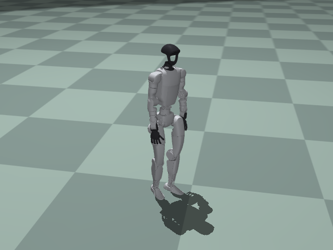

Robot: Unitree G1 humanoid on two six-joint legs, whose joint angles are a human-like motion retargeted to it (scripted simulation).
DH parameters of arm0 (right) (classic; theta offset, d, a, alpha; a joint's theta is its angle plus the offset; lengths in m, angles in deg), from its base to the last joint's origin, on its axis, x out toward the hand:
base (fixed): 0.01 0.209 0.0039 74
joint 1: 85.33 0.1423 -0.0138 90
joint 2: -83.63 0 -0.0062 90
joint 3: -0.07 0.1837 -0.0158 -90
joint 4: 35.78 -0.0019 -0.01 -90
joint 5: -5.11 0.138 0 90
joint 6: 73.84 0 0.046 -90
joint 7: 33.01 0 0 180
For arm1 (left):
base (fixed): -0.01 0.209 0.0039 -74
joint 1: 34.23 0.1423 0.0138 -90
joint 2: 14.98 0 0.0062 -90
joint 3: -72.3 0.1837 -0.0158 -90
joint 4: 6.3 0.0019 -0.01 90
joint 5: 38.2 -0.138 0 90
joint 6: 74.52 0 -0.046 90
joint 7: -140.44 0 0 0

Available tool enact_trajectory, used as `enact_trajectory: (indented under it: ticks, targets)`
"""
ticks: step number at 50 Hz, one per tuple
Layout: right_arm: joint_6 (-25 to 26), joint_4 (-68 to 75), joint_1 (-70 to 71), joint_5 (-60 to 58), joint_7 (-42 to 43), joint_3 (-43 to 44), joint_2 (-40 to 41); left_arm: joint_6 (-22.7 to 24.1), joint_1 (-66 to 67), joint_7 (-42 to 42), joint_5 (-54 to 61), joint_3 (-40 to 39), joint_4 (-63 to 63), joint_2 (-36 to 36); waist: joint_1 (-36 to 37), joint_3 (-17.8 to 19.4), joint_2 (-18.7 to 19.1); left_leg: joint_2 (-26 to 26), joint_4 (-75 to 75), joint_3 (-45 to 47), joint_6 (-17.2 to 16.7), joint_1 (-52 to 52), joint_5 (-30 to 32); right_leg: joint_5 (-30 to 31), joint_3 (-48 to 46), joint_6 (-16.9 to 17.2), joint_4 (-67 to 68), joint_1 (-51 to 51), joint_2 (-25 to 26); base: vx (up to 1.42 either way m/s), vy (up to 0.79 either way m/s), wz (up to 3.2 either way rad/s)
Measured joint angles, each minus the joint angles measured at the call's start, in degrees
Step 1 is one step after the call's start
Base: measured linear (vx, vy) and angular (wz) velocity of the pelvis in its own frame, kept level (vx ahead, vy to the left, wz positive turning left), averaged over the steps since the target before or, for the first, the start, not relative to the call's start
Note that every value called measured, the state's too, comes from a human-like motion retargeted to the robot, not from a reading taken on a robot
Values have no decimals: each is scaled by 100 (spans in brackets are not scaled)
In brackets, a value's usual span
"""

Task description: In place motions

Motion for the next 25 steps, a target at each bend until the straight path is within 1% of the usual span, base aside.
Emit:
enact_trajectory:
  ticks: [1, 2, 3, 4, 5, 7, 8, 12, 15, 17, 19, 22, 25]
  targets:
    - [-10, -27, -3, -67, 2, -53, -11, 8, -1, -5, -1, 35, -16, 16, 6, 29, -33, -54, -9, -47, -3, 45, 4, 233, -32, -380, -243, -22, 36, 8, -14, 80]
    - [-17, -45, 1, -124, -1, -91, -22, 10, -13, -21, -12, 70, -25, 26, 36, 53, -67, -102, -15, -79, -8, 77, 8, 358, 27, -584, -396, -31, 62, 6, -9, 42]
    - [-19, -44, 23, -159, -10, -99, -29, 1, -47, -59, -44, 102, -21, 24, 113, 64, -102, -138, -13, -81, -14, 84, 10, 270, 267, -435, -368, -12, 67, 5, -8, 37]
    - [-18, -30, 20, -163, -17, -76, -34, -7, -58, -83, -96, 149, -19, 38, 160, 72, -111, -171, 0, -134, -11, 89, 14, 198, 2, -444, -379, 56, 43, 4, -6, 46]
    - [-16, -9, 4, -151, -23, -37, -36, -16, -59, -101, -159, 203, -17, 58, 193, 79, -108, -203, 19, -211, -3, 94, 20, 134, -516, -532, -410, 149, 5, 4, -7, 53]
    - [-1, 56, -27, -95, -58, 118, -50, -5, -57, -68, -241, 306, 9, 126, 368, 96, -116, -261, 68, -284, 1, 117, 0, 198, -536, -265, -481, 261, -180, 6, -7, 34]
    - [5, 101, -31, -51, -75, 208, -56, 16, -64, -34, -252, 359, 40, 164, 455, 110, -111, -268, 97, -315, -2, 129, -17, 210, -550, -217, -488, 288, -240, 3, -4, 27]
    - [55, 254, -29, 123, -42, 365, -77, 69, 10, -35, -223, 421, 109, 282, 436, 136, -118, -376, 290, -453, 95, 98, -118, 266, -673, -206, -691, 423, -276, -3, -3, 34]
    - [72, 356, -39, 218, -14, 416, -86, 41, 78, -78, -280, 452, 184, 293, 313, 67, -111, -443, 533, -654, 122, -3, -205, 296, -690, -141, -678, 387, -364, -1, 0, 0]
    - [70, 360, -64, 258, -44, 445, -106, 32, 97, -10, -318, 473, 242, 301, 424, 74, -113, -467, 669, -677, 123, -29, -207, 328, -494, -134, -624, 321, -387, -4, 3, -70]
    - [64, 335, -82, 235, -65, 491, -121, 34, 109, 51, -281, 514, 293, 320, 515, 106, -116, -537, 810, -902, 159, -66, -127, 385, -280, -132, -606, 276, -399, -6, 4, -91]
    - [46, 249, -150, 147, -71, 530, -134, 56, 156, 123, -188, 575, 348, 363, 594, 143, -100, -713, 927, -1701, 159, -93, 83, 489, 104, -130, -612, 234, -382, -2, 8, -116]
    - [16, 180, -198, 102, -109, 512, -154, 80, 202, 186, -146, 575, 372, 409, 635, 149, -50, -796, 848, -2450, -61, -6, 147, 600, 629, -142, -558, 106, -290, 0, 12, -156]
